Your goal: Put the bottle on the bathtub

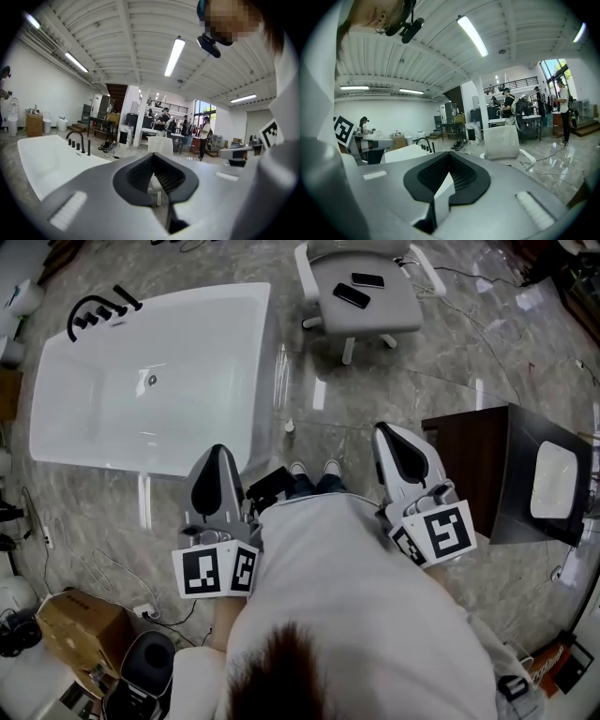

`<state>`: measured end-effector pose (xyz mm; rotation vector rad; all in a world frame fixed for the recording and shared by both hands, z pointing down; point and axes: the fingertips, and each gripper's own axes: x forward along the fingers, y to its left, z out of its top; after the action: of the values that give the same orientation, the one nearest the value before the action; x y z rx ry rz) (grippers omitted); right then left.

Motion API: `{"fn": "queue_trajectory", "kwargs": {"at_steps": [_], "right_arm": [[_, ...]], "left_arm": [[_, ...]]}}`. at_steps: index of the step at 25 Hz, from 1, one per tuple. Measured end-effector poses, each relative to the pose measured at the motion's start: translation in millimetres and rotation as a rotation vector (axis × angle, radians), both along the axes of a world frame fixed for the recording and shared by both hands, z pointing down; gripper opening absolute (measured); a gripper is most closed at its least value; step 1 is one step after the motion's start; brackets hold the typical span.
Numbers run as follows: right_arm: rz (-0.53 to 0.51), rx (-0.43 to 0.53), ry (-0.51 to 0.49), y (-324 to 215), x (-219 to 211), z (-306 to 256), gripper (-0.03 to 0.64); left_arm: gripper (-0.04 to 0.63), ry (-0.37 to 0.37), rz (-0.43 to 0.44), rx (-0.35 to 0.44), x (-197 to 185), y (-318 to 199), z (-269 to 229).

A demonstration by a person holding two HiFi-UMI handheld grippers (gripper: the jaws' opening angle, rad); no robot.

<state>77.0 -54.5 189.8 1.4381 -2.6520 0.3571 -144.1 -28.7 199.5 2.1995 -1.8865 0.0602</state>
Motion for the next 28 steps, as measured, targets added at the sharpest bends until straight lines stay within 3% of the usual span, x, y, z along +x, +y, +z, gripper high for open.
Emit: {"fn": "queue_trajectory", "kwargs": {"at_steps": [28], "right_arm": [[0.028, -0.006, 0.021, -16.1, -2.0, 3.6, -0.002]], "left_arm": [[0.048, 0.049, 0.034, 0.004, -5.3, -28.1, 3.0]]}}
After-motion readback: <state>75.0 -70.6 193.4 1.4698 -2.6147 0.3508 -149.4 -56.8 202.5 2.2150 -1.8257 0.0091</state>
